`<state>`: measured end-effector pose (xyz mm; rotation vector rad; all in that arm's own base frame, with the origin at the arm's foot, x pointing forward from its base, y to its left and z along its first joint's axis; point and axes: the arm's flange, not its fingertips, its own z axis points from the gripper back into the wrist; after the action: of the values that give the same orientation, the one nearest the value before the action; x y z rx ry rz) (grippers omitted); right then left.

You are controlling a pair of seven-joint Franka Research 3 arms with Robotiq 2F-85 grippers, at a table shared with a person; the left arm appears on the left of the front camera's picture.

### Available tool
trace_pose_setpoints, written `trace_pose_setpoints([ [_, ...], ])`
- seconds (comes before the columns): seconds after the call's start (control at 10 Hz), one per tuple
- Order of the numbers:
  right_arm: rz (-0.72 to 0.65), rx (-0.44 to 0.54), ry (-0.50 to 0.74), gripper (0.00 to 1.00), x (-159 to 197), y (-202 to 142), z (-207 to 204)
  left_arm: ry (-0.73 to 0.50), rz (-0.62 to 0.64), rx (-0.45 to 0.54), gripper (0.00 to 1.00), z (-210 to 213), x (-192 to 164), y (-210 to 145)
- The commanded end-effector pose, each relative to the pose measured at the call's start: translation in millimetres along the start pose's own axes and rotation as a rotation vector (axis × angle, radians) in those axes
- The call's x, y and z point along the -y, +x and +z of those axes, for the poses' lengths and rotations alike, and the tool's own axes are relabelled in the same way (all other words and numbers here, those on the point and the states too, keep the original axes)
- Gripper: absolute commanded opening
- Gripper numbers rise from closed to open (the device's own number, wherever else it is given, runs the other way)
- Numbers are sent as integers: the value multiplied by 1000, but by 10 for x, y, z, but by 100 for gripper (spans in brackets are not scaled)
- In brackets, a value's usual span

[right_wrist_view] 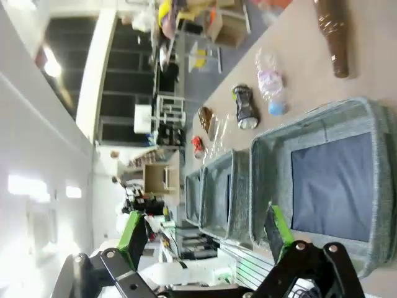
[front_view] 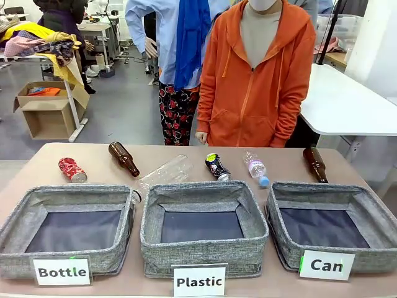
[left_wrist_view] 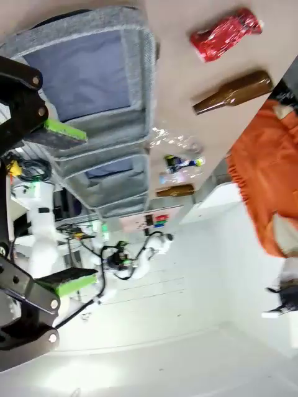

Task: Sort the can waste into the basket.
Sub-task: Pick up the can waste from the table and place it in the right Fabric basket.

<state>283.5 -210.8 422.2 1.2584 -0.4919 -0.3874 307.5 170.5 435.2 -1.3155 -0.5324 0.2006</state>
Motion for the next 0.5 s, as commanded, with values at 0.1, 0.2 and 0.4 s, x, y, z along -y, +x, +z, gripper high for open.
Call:
trace_pose_setpoints([
  [0.1, 35, -49, -17, 100, -128, -16, -122, 0, 0, 0, 100, 0, 0, 0],
  [0.2, 35, -49, -17, 100, -128, -16, -122, 0, 0, 0, 100, 0, 0, 0],
  [0.4, 35, -49, -17, 100, -128, -16, -122, 0, 0, 0, 100, 0, 0, 0],
])
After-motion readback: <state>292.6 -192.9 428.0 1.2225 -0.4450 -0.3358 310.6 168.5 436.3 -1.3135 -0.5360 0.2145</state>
